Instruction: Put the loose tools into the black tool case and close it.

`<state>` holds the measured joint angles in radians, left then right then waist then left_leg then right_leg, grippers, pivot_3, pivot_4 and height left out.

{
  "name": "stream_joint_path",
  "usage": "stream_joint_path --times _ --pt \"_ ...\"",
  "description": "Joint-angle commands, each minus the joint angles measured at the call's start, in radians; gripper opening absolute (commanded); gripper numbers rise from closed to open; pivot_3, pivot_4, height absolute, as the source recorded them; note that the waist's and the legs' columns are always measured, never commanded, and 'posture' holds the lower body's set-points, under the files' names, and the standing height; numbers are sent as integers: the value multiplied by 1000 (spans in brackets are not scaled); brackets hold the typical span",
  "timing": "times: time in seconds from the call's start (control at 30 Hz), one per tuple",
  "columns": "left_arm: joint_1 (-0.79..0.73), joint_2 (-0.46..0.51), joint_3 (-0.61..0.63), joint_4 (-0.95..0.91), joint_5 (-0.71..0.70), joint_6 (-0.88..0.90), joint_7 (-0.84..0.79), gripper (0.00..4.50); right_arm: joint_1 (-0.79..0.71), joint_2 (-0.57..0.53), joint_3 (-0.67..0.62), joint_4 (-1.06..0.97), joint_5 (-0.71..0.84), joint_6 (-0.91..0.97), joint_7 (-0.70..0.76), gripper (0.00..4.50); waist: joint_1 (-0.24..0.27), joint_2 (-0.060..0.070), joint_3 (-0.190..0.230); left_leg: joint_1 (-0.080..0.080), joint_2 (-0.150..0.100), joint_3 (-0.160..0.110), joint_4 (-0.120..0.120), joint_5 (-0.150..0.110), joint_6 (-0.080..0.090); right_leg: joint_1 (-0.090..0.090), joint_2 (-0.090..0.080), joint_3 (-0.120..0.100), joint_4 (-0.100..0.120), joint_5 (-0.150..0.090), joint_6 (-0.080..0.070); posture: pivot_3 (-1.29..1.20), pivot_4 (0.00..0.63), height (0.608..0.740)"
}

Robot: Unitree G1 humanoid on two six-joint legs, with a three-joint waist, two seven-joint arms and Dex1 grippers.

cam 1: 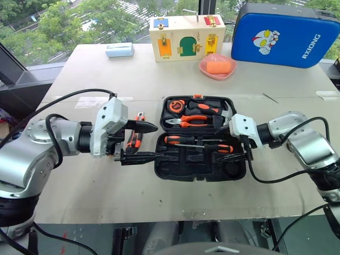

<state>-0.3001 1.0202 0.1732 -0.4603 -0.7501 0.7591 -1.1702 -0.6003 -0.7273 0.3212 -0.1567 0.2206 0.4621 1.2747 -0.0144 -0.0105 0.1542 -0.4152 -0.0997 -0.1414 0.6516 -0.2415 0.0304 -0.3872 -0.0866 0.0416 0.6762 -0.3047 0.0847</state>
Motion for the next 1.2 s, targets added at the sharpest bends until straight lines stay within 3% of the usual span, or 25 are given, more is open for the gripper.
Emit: stream_joint_path --times 0.03,0.07,0.23,0.33,0.77,1.03,1.2 --pt "-13 1 -7 -29 -12 -16 -6 4500 -30 38 -44 -45 50 58 -36 3819 0 0 0 0 0 0 0 0 0 0 0 0 0 0 0 0 150 735" --pt "-12 2 -11 -32 -10 -19 -10 4500 -31 46 -44 -46 56 73 -44 3659 0 0 0 0 0 0 0 0 0 0 0 0 0 0 0 0 150 735" --pt "-8 7 -28 -30 6 -42 -22 4500 -18 91 -9 -1 20 43 -84 1284 1 0 0 0 0 0 0 0 0 0 0 0 0 0 0 0 150 735" --pt "-13 7 -36 -25 12 -51 -29 4500 -13 122 11 43 -10 15 -110 104 -1 0 0 0 0 0 0 0 0 0 0 0 0 0 0 0 150 735" --pt "-32 1 -73 -1 35 -80 -47 4500 50 92 129 191 -236 -246 -147 104 0 -3 -3 2 0 0 1 0 -1 1 0 0 2 0 0 0 150 735" --pt "26 -3 -29 -21 27 -75 -7 4500 51 151 -100 8 75 -100 -118 104 -1 -2 -3 1 0 0 0 1 -1 0 1 0 2 0 0 0 150 735" --pt "244 -32 209 -112 -36 21 119 4500 29 106 -203 -78 252 -44 -23 104 -15 -1 -2 0 0 0 -2 1 -1 -3 1 1 2 0 0 0 150 735"
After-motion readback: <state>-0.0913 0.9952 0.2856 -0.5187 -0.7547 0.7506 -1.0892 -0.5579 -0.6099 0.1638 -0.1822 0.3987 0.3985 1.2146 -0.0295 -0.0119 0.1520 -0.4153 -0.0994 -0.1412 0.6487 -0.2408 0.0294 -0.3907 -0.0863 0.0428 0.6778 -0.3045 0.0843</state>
